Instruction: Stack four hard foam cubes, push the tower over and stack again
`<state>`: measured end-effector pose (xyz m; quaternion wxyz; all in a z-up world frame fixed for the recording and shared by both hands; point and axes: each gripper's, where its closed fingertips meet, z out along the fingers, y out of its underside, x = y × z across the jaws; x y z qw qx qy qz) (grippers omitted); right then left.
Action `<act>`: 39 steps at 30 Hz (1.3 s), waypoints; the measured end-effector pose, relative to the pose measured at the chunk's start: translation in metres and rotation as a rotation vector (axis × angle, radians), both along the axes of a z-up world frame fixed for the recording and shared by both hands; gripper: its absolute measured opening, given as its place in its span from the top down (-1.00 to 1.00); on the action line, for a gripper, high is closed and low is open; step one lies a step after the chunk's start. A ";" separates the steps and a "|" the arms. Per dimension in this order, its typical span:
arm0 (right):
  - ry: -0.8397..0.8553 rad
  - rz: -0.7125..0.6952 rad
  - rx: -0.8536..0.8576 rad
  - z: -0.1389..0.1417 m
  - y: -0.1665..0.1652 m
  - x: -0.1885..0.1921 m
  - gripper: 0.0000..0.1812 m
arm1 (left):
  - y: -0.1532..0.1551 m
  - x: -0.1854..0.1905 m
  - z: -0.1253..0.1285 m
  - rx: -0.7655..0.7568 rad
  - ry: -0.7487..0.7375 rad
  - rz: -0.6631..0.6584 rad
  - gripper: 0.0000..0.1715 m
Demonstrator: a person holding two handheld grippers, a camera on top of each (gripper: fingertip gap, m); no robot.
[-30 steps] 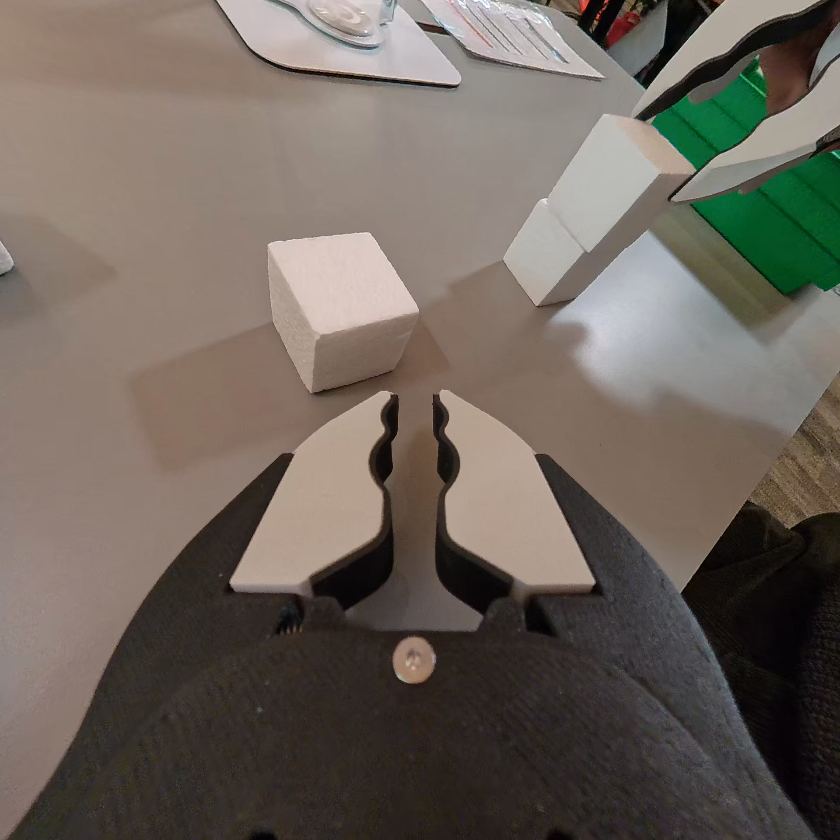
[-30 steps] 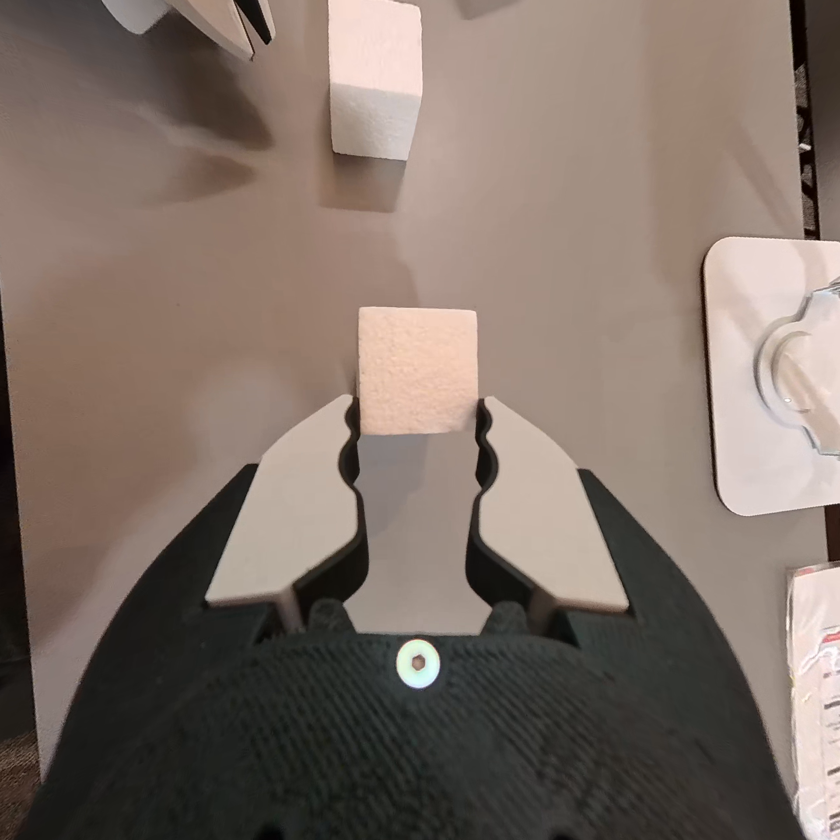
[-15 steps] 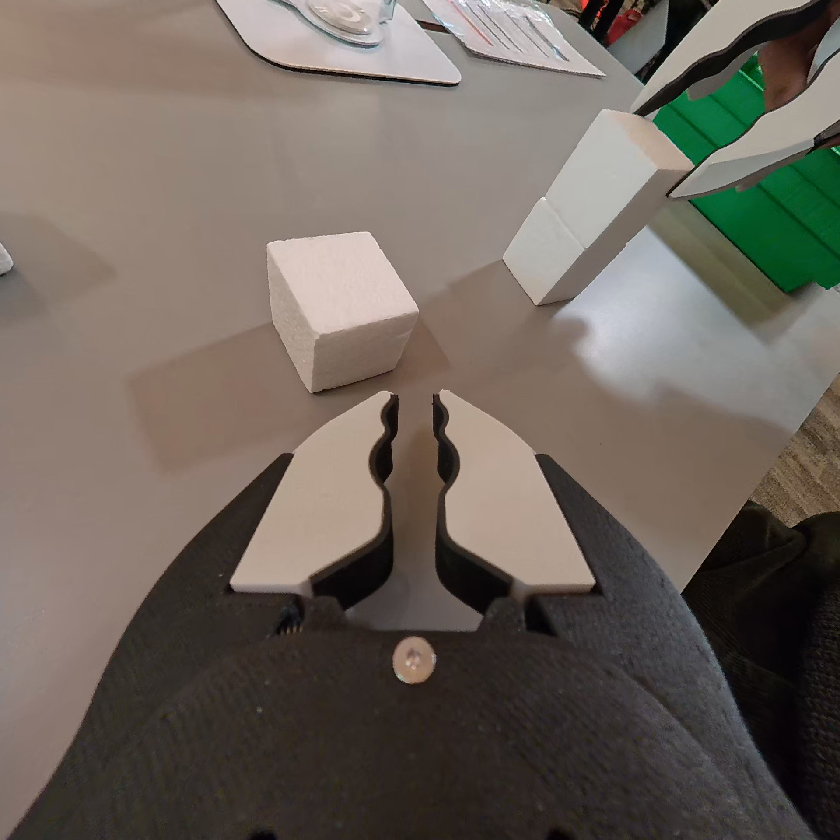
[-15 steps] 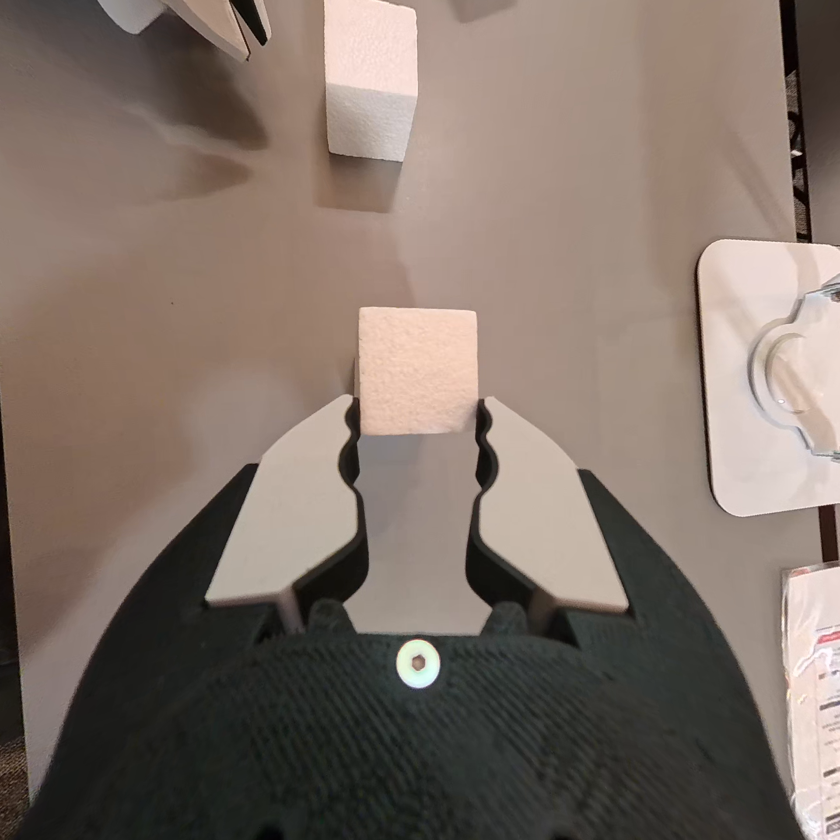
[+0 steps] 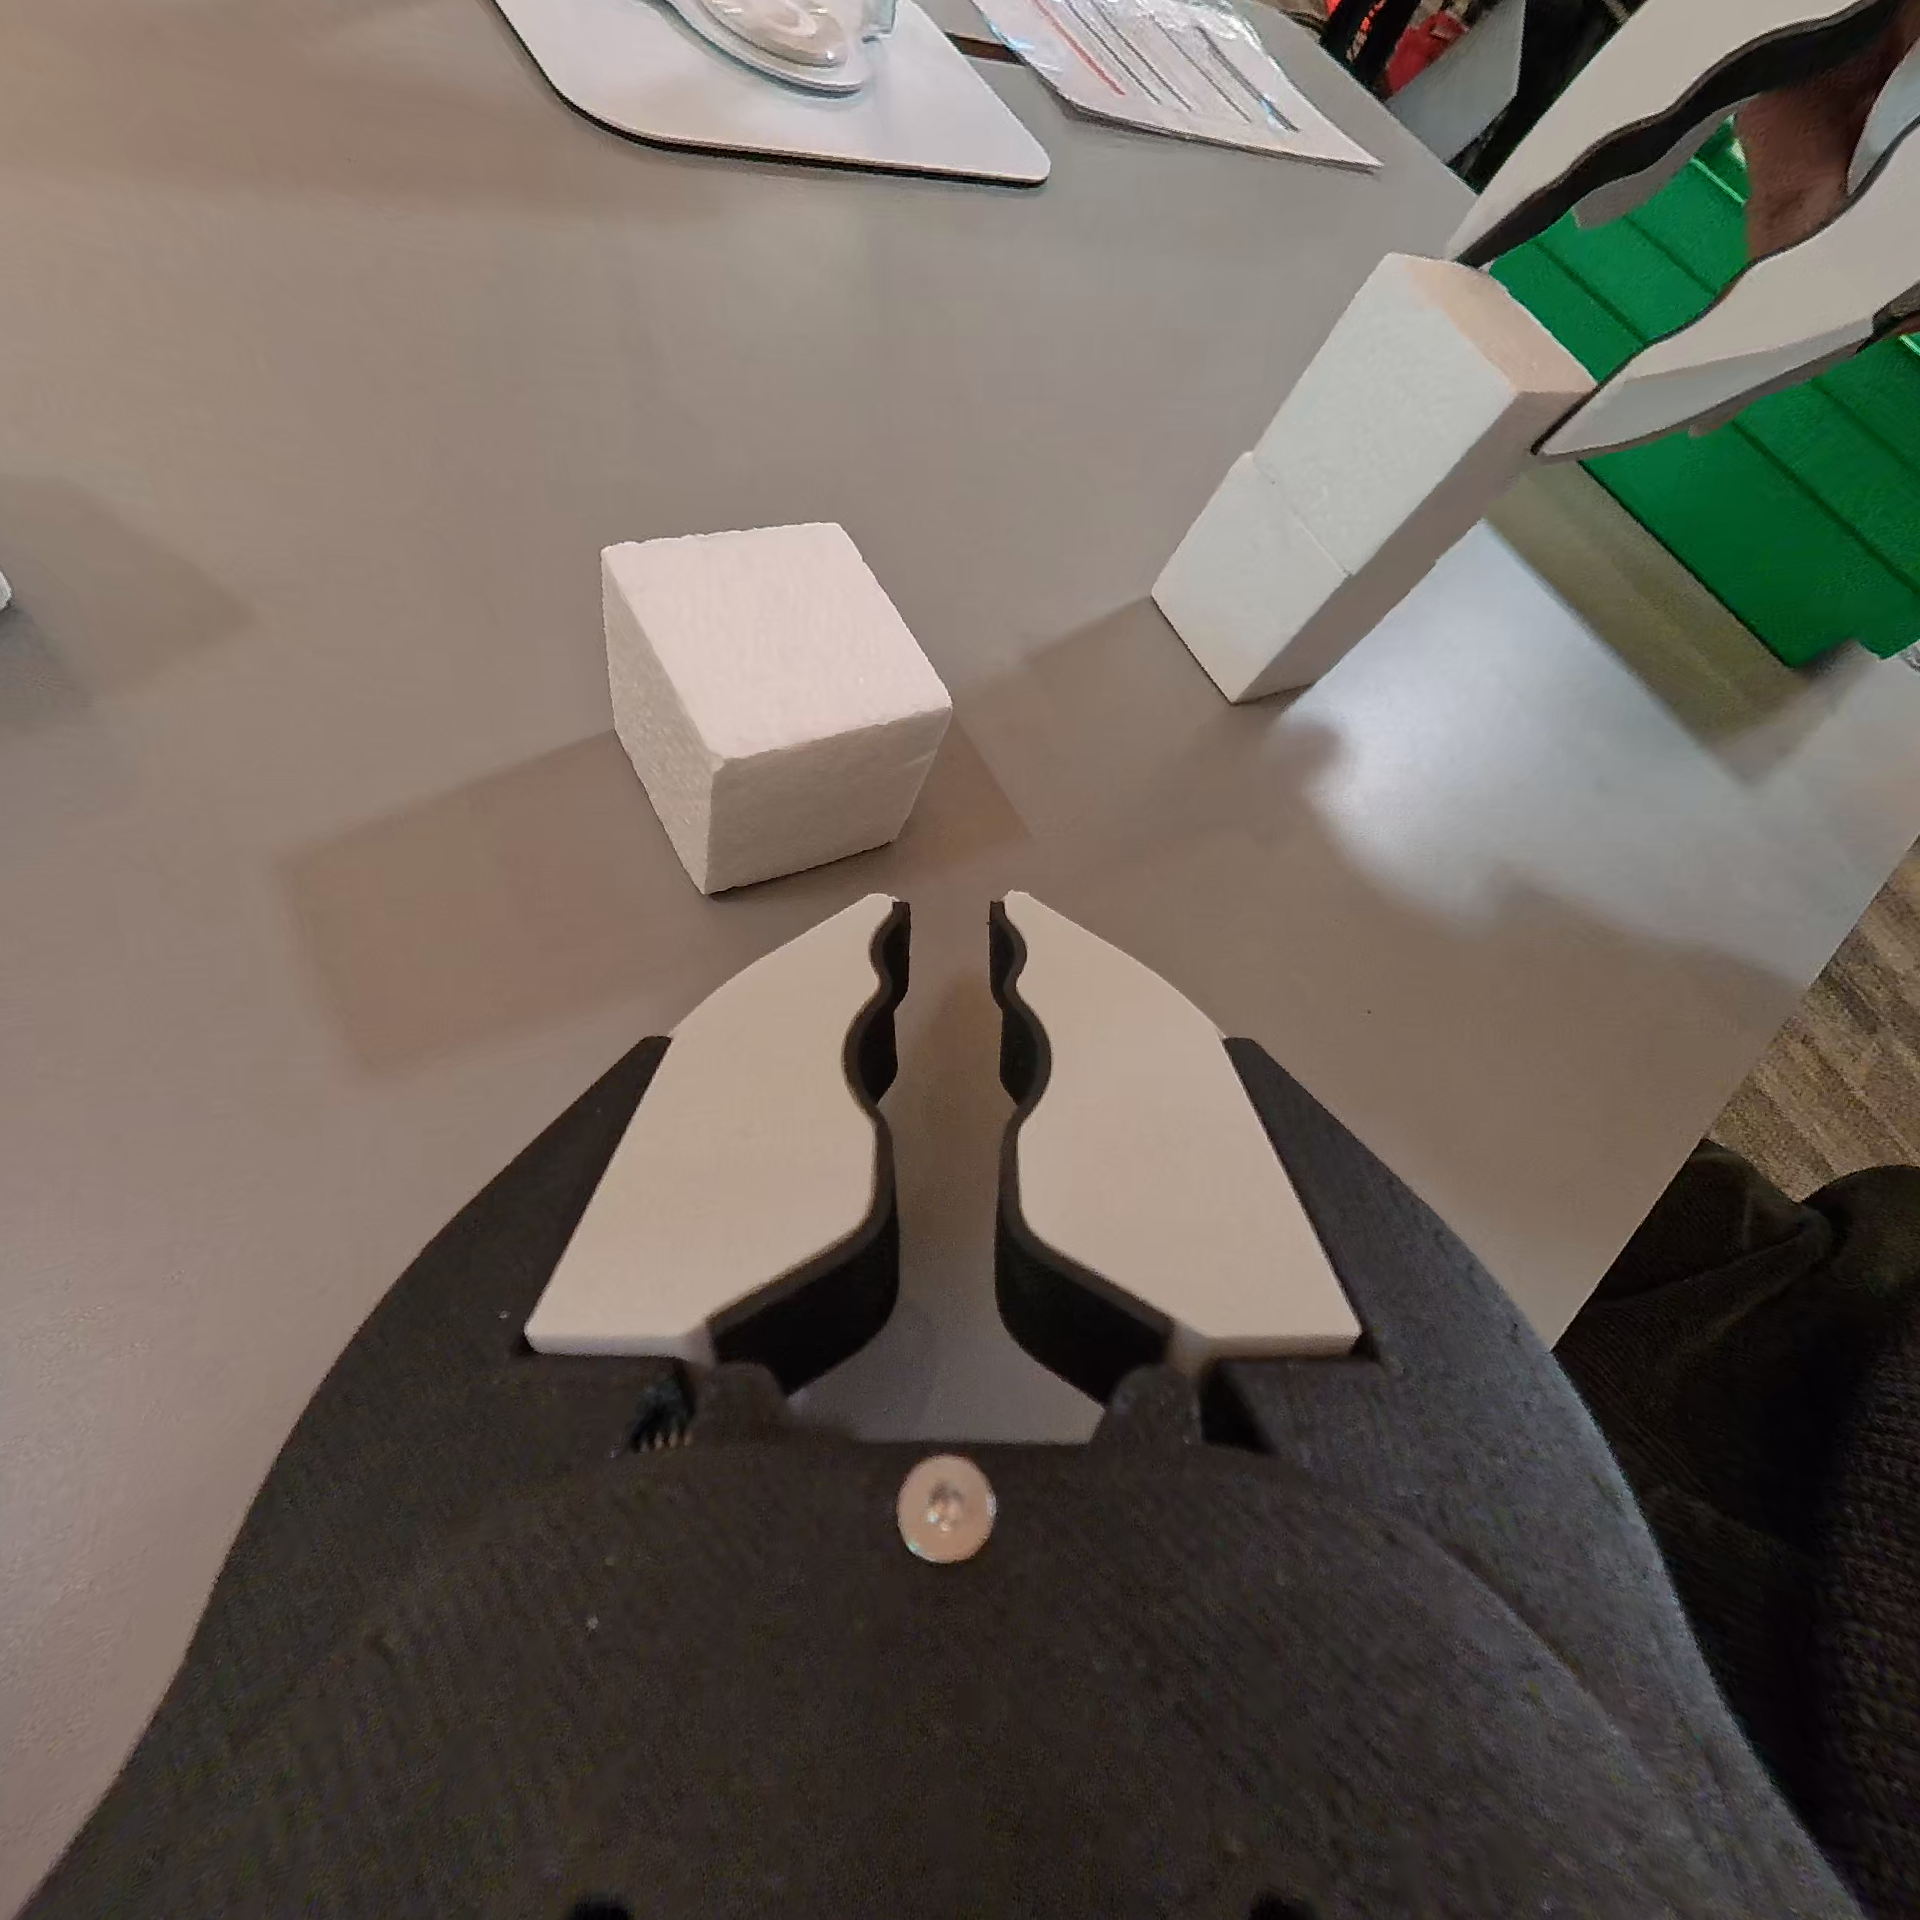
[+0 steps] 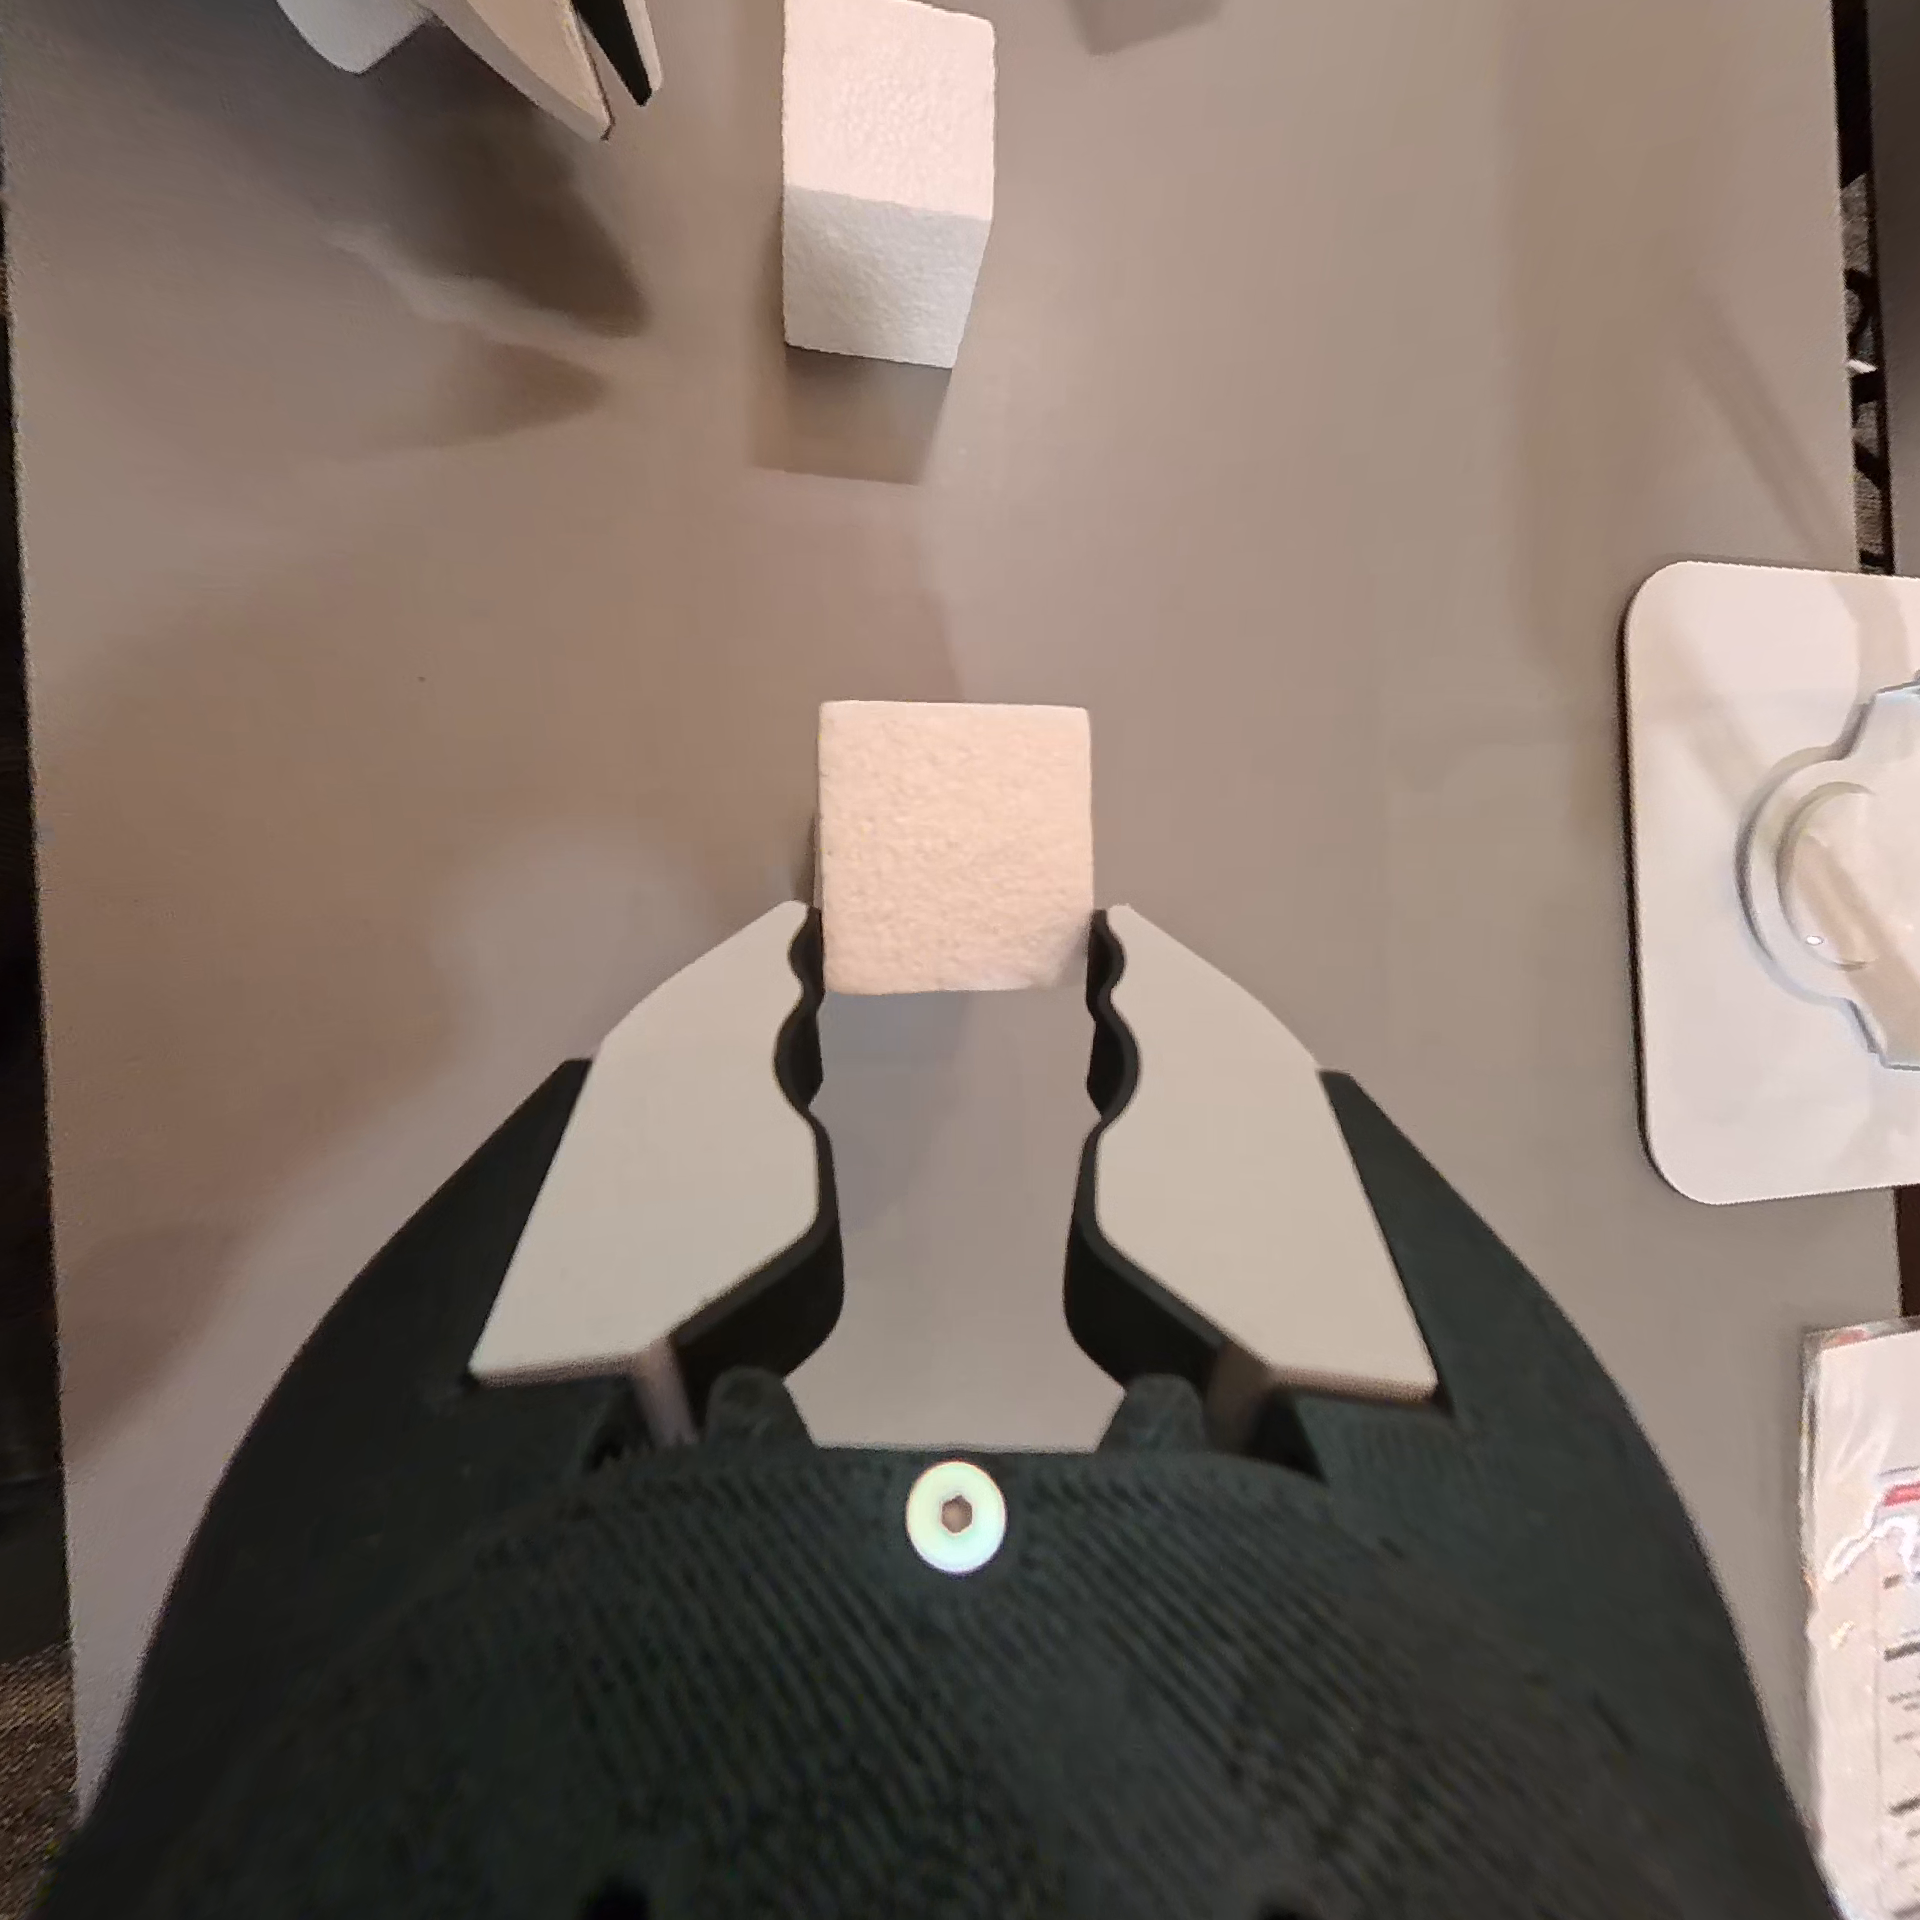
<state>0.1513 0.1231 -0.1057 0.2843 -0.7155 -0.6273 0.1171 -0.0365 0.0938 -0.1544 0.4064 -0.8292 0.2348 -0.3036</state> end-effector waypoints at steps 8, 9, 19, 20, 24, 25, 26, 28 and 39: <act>0.003 0.049 -0.015 0.000 -0.007 -0.002 0.45 | 0.000 0.000 0.000 -0.003 -0.002 0.001 0.82; 0.000 0.051 -0.015 0.000 -0.008 -0.002 0.45 | 0.000 0.000 0.000 -0.003 -0.001 0.001 0.82; -0.005 0.045 -0.002 0.000 -0.008 -0.003 0.45 | 0.000 0.000 0.000 -0.003 -0.001 0.002 0.82; -0.005 0.047 0.001 0.000 -0.008 -0.003 0.45 | 0.000 0.000 0.000 -0.002 -0.001 0.002 0.82; -0.023 0.044 0.020 -0.002 -0.007 -0.002 0.43 | 0.000 0.000 0.000 -0.002 -0.001 0.002 0.82; -0.030 0.042 0.025 -0.003 -0.006 -0.001 0.39 | 0.000 0.000 0.000 -0.002 -0.001 0.002 0.82; -0.036 0.038 0.030 -0.004 -0.006 0.000 0.36 | 0.000 0.000 0.000 -0.002 -0.001 0.002 0.82; -0.043 0.033 0.027 -0.005 -0.005 0.001 0.31 | 0.000 0.000 0.000 -0.002 -0.001 0.002 0.82; -0.046 0.033 0.032 -0.005 -0.006 0.003 0.38 | 0.000 0.000 0.000 -0.003 -0.001 0.001 0.82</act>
